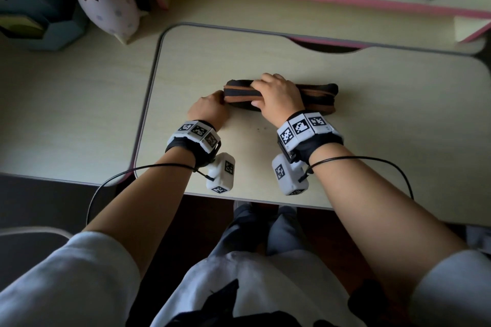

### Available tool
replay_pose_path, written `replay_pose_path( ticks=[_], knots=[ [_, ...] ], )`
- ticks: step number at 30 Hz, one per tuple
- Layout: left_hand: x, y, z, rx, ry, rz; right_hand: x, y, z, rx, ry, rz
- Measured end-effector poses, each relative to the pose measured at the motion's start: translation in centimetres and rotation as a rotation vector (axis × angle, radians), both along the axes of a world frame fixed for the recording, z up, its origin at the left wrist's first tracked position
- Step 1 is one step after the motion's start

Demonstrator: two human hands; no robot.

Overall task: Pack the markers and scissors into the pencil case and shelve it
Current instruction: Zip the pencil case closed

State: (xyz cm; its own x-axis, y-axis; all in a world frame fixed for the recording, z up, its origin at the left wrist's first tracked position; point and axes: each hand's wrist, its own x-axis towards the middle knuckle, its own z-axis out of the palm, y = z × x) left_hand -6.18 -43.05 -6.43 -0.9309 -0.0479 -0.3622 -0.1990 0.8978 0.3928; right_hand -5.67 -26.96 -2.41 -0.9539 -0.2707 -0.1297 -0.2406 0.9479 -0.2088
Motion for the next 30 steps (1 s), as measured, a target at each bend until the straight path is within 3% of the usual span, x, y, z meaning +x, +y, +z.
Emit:
replay_pose_path(
  ticks=[14, 23, 30],
  knots=[
    [1.9, 0.0, 0.1, 0.038, -0.029, 0.030, 3.8, 1.1, -2.3, 0.054, 0.000, 0.023],
    [1.5, -0.1, 2.1, 0.105, 0.140, 0.136, 3.2, 0.9, -0.7, -0.135, -0.033, -0.071],
    [0.8, 0.4, 3.9, 0.126, 0.231, 0.106, 2.5, 0.8, 0.7, -0.250, -0.025, -0.174]
  ],
)
